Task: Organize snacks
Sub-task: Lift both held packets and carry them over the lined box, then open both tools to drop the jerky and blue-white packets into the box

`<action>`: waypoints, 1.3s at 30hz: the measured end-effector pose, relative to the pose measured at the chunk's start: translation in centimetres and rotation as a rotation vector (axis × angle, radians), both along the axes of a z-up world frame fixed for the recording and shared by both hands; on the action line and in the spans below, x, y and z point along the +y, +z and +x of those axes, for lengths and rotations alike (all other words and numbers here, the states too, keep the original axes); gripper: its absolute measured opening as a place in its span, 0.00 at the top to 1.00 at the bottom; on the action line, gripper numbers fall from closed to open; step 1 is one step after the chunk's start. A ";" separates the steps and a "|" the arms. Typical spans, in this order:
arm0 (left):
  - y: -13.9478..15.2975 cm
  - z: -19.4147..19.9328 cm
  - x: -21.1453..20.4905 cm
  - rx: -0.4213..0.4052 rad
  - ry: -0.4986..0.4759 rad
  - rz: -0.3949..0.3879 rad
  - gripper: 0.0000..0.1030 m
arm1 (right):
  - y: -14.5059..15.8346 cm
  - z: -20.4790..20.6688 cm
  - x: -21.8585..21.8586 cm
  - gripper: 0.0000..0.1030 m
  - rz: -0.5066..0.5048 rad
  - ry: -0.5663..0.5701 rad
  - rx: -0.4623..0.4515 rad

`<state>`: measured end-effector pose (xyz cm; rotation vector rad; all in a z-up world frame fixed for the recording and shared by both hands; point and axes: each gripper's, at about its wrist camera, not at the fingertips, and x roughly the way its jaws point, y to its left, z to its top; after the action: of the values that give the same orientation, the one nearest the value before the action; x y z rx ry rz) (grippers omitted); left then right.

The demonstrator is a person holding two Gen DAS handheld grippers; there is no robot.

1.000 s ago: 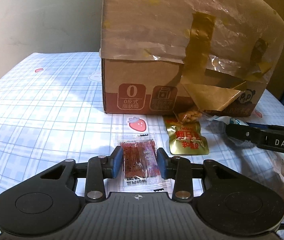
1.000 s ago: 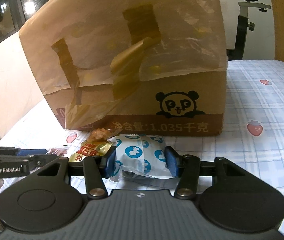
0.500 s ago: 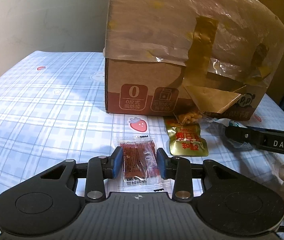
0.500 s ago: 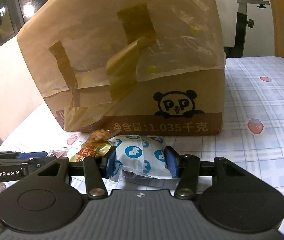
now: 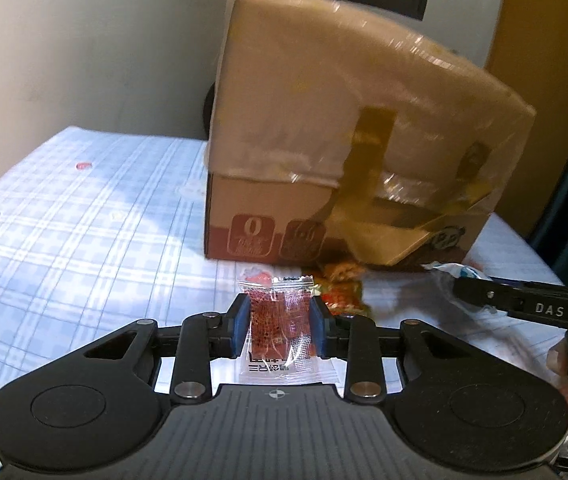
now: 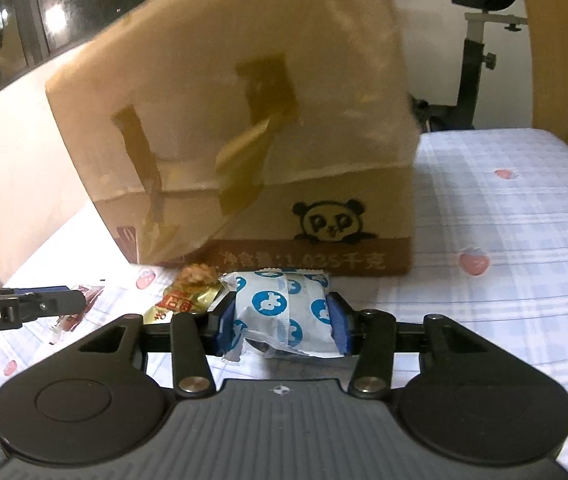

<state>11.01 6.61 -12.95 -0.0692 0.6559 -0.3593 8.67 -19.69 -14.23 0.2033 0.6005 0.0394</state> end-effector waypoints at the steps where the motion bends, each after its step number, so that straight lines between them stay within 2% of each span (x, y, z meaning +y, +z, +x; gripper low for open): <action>1: 0.4 -0.3 0.0 -0.010 -0.004 -0.003 0.67 | 0.4 -0.5 -0.2 0.52 -0.002 -0.006 -0.008; 6: 4.0 -1.1 -0.2 -0.101 -0.038 -0.029 0.67 | 3.4 -3.2 -1.2 0.52 -0.002 -0.020 -0.084; 11: 9.1 -1.1 0.0 -0.229 -0.062 -0.052 0.67 | 8.3 -4.8 -2.0 0.52 -0.003 -0.023 -0.213; 16: 13.8 0.0 -0.7 -0.338 -0.086 -0.049 0.67 | 13.5 -4.9 -2.6 0.52 0.005 -0.028 -0.358; 21: 16.6 3.5 -2.6 -0.381 -0.079 -0.021 0.67 | 17.2 -2.3 -2.7 0.52 -0.019 -0.020 -0.409; 25: 17.3 7.5 -4.3 -0.343 -0.063 0.012 0.67 | 18.5 2.7 -2.4 0.52 -0.067 -0.018 -0.354; 30: 16.9 11.2 -4.8 -0.288 -0.036 0.090 0.67 | 18.2 8.1 -2.0 0.52 -0.106 -0.065 -0.249; 33: 16.4 12.6 -4.6 -0.261 -0.030 0.105 0.67 | 17.4 9.8 -1.9 0.52 -0.124 -0.087 -0.204; 36: 16.0 13.2 -4.4 -0.242 -0.042 0.119 0.63 | 16.7 10.7 -1.6 0.51 -0.163 -0.115 -0.179; 39: 15.6 13.2 -4.2 -0.237 -0.054 0.138 0.48 | 16.1 11.2 -1.7 0.47 -0.164 -0.134 -0.163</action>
<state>24.19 2.41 2.66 0.1212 0.4470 -0.3673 19.88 -21.42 1.86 0.0802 0.4247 -0.1213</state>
